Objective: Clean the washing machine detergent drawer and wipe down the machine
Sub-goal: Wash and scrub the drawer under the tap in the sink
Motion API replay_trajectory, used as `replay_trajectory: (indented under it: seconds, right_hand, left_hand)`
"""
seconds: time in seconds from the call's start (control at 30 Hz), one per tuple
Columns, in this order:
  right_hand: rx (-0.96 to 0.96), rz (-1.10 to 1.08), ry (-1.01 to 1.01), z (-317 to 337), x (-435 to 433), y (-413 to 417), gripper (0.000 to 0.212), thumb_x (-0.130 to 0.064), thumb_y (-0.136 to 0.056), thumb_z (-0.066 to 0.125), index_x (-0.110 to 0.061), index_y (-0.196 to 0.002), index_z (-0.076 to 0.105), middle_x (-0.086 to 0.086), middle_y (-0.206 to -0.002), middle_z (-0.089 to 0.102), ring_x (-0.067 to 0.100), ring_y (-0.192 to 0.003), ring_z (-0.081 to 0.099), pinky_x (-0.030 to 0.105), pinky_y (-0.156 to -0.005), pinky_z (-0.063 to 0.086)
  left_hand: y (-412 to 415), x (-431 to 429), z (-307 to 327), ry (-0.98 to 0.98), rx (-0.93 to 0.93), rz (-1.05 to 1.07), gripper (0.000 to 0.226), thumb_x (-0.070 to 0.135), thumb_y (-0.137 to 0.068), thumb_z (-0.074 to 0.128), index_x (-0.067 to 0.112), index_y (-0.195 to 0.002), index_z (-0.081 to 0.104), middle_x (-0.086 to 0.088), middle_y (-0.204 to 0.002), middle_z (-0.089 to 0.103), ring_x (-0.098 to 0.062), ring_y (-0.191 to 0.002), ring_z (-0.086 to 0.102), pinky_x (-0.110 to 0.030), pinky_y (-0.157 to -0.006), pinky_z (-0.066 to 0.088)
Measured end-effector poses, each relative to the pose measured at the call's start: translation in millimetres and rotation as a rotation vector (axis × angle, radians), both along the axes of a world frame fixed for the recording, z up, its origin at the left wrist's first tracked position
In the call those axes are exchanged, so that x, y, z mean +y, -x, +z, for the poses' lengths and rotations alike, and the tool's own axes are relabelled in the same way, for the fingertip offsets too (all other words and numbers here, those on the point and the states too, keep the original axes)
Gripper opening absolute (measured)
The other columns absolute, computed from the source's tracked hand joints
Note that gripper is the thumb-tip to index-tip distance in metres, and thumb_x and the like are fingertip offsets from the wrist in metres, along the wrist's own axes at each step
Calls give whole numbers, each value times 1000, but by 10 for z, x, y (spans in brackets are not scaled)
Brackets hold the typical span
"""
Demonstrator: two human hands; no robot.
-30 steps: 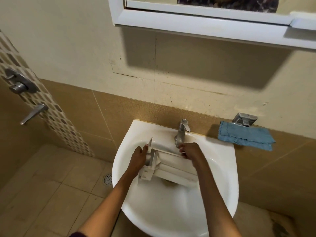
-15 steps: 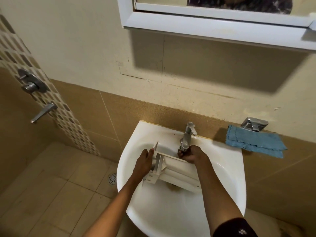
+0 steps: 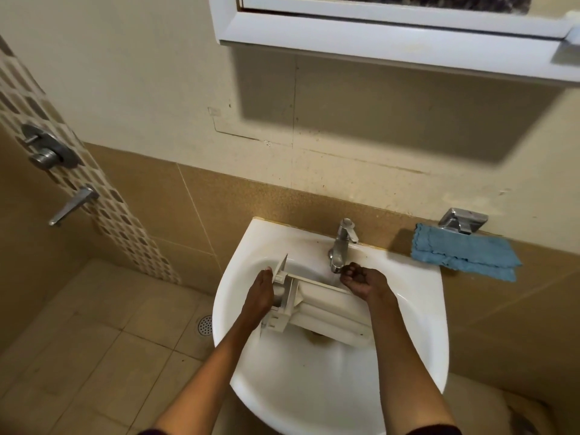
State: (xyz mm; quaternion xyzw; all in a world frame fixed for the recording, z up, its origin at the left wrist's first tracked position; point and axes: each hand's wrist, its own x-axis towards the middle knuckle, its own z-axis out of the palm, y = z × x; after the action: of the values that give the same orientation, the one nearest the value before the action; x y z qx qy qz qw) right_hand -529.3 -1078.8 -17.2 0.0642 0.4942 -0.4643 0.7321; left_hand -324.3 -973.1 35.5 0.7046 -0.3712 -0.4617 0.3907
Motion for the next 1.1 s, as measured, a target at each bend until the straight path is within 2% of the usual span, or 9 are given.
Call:
replay_trajectory:
  seconds: [0.2,0.27,0.37,0.53,0.67,0.77,0.87,1.0,1.1]
  right_hand:
    - [-138,112,161,625,294,-104,17,6,-68,33,-9,-67,41,6,-56,42,13,-57,34,18,-52,31]
    - [31,410,216,816,337,-325,22,7,-83,33,-4,-72,48,8,-53,52,15,-53,48,19,-43,43]
    - [334,841,342,1026,385,-748,30,5,-96,30,10,-85,58,15,-65,63,23,-60,64,27,-58,56]
    - [830,975,417,924,262,-1032,28,5,-90,44,18,-113,54,20,-88,64,22,-68,60,31,-75,53]
    - [1187,1151,552,796,318,-1062,28,-1,-90,51,5,-114,62,18,-119,63,30,-109,60,29,-84,46]
    - [1133,940,546,748,302,-979,30,5,-91,44,3,-111,65,15,-111,66,25,-98,62,26,-73,44]
    - [633,399,293,693,234,-772,27,7,-94,37,3,-86,63,8,-64,62,14,-55,56,17,-49,43]
    - [346,138,156,708,257,-423,23,7,-91,36,-2,-83,55,12,-70,51,18,-58,46,17,-38,41]
    - [364,12,122,706,217,-271,28,9,-91,31,-5,-73,48,9,-71,47,16,-59,42,23,-56,42]
  left_hand:
    - [-17,-3,-2,10,-8,-17,45,27,-103,18,7,-139,37,-12,-142,43,-26,-132,39,-29,-108,27]
    - [-25,-16,-1,6,-6,-15,44,25,-103,18,6,-139,37,-13,-143,42,-26,-132,38,-28,-108,26]
    - [-36,-34,-13,9,-20,-32,44,23,-103,18,7,-139,36,-13,-144,40,-26,-133,37,-29,-109,26]
    - [-39,-10,-31,-2,-26,-43,43,25,-103,18,10,-140,35,-12,-144,41,-27,-132,39,-34,-111,26]
    - [-32,19,-6,18,-26,-52,42,25,-103,19,10,-138,37,-11,-140,44,-27,-130,41,-34,-110,28]
    - [-12,41,41,46,2,-58,34,29,-102,21,19,-126,44,2,-120,50,-16,-115,48,-32,-103,33]
    - [-6,26,20,22,-41,-83,21,40,-99,28,23,-108,37,3,-104,53,-14,-93,53,-34,-91,41]
    - [-39,39,72,-3,-129,-176,43,37,-100,28,19,-138,20,-9,-110,50,-29,-94,55,-32,-82,43]
    - [-43,77,109,49,-122,-244,47,29,-102,25,18,-146,16,-9,-133,43,-25,-111,51,-20,-79,38]
